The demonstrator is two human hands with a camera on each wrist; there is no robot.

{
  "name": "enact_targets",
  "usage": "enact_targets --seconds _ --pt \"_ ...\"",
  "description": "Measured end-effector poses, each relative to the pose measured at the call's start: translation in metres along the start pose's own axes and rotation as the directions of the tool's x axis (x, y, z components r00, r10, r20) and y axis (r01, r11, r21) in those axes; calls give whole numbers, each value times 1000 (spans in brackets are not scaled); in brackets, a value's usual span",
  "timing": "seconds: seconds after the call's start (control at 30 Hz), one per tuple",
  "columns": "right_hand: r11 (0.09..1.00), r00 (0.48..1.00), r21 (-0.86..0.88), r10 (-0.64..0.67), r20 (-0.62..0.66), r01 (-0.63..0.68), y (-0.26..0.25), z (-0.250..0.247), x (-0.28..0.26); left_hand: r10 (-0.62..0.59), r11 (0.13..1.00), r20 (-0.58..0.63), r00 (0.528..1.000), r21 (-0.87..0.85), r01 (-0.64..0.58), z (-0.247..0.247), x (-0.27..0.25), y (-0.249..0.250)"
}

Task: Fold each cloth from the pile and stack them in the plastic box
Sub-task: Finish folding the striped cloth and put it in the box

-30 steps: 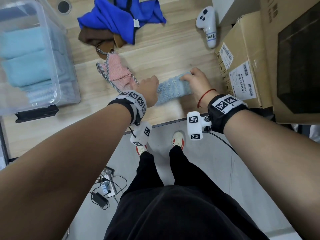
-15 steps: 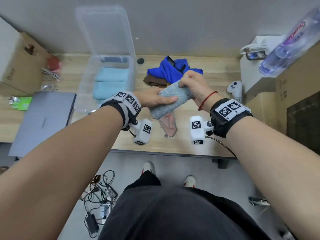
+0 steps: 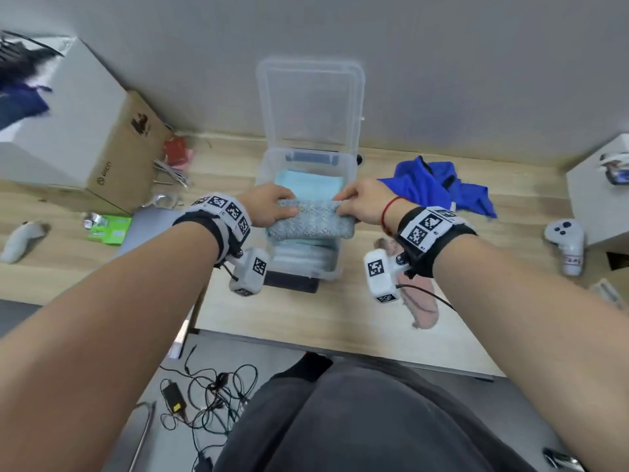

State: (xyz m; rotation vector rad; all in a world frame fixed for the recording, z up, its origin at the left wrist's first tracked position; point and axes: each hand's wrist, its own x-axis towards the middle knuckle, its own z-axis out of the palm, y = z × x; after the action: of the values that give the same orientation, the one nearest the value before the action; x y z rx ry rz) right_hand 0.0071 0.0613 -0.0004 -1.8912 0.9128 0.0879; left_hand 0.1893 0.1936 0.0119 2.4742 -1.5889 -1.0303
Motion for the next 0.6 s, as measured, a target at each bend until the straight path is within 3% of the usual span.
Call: enact_targets --seconds 0.07,0.23,0.4,0.6 --pt "981 1000 -196 19 21 -14 -4 13 15 5 999 8 1000 41 -5 3 8 -22" --pt "873 986 -487 108 128 -32 -5 47 37 78 989 139 987 113 -94 19 29 -51" --pt "764 955 -645 177 236 18 -1 70 45 122 985 237 964 94 -148 42 40 -61" --pt "665 932 -741 201 301 96 1 89 56 151 971 263 953 142 -193 58 51 -62"
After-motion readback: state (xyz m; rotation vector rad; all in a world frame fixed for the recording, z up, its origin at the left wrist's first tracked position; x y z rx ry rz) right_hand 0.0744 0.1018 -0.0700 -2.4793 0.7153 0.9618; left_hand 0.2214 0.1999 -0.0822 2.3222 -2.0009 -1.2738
